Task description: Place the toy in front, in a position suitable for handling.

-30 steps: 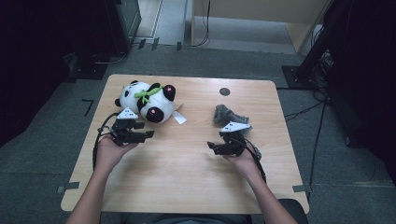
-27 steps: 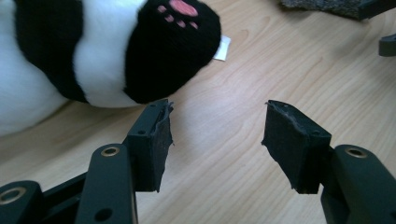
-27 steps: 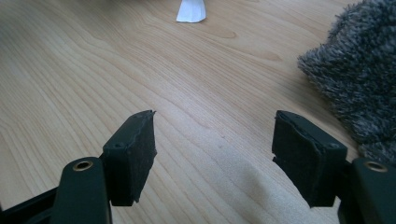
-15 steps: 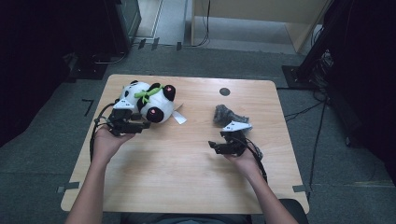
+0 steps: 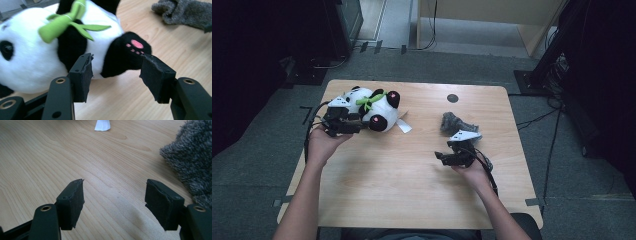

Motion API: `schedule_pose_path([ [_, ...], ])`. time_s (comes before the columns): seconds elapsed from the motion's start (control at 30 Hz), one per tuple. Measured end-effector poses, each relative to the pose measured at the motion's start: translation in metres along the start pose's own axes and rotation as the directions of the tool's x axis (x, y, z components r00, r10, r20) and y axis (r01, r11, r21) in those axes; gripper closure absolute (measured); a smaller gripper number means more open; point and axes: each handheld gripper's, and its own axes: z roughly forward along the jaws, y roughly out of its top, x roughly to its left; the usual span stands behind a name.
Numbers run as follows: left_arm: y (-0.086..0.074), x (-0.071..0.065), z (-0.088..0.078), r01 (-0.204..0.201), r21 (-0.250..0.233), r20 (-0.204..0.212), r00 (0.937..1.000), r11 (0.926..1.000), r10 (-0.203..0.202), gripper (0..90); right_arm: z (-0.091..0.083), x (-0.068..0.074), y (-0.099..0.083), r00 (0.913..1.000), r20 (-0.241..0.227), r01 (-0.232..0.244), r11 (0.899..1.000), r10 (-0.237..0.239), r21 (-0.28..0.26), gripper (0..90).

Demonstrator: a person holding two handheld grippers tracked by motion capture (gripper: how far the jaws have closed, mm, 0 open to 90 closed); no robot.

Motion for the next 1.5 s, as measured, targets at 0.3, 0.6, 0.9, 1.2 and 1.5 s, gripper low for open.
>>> schedule_pose_path([
  [0.3, 0.012, 0.016, -0.005, 0.009, -0.006, -0.034, 0.9994, 0.9999, -0.009, 44.9, 0.002, 0.000, -0.001, 0.9999, -0.005, -0.011, 1.000, 0.011, 0.014, 32.2],
  [0.6, 0.027, 0.032, -0.002, -0.003, 0.005, -0.054, 0.9985, 1.0000, 0.003, 44.8, 0.003, 0.002, -0.001, 0.9999, -0.012, 0.000, 1.000, 0.001, 0.017, 32.4],
  [0.9, 0.033, 0.049, 0.014, -0.006, 0.030, -0.083, 0.9965, 0.9995, 0.008, 48.2, 0.002, 0.002, -0.001, 0.9999, -0.014, 0.003, 1.000, -0.003, 0.018, 33.0],
  [1.2, 0.030, 0.055, 0.030, 0.007, 0.044, -0.084, 0.9964, 0.9990, -0.004, 59.5, 0.000, 0.001, 0.000, 0.9999, -0.016, -0.001, 1.000, 0.001, 0.007, 34.6],
  [1.5, 0.028, 0.061, 0.029, 0.049, 0.022, -0.060, 0.9971, 0.9986, -0.047, 75.1, -0.003, 0.000, 0.001, 0.9999, -0.012, 0.000, 1.000, 0.000, -0.006, 35.9],
])
